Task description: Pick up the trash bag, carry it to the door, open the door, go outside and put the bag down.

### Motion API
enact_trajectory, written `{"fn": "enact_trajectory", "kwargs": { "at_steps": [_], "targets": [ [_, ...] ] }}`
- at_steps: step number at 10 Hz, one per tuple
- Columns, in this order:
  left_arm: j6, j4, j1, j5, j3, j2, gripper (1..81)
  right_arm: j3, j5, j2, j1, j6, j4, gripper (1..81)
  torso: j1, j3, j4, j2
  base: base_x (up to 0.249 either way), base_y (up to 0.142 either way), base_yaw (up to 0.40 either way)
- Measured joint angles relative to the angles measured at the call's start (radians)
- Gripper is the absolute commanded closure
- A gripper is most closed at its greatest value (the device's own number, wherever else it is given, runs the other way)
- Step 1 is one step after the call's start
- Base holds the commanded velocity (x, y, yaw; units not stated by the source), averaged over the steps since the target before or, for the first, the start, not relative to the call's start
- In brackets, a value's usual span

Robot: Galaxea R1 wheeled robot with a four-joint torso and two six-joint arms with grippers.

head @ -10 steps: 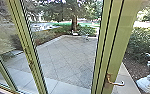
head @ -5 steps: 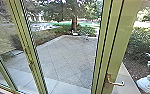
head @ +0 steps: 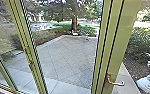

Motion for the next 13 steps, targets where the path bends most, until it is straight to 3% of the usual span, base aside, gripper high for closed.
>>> {"fn": "enact_trajectory", "kwargs": {
  "at_steps": [4,7,13],
  "targets": [
    [0.000,0.000,0.000,0.001,0.000,0.001,81.1,0.111,-0.011,-0.119,0.094,0.000,0.107,1.0,0.000,0.000,0.000,0.000,0.000,0.000,0.000],
    [0.000,0.000,0.000,0.002,-0.001,0.004,81.1,0.155,-0.067,-0.169,0.207,0.000,0.179,1.0,0.000,0.000,0.000,0.000,0.000,0.000,0.000],
    [0.000,0.000,0.000,0.003,-0.003,0.004,81.1,0.163,-0.335,-0.221,0.534,0.028,0.282,1.0,0.000,0.000,0.000,0.000,0.000,0.000,0.000]
  ]
}}
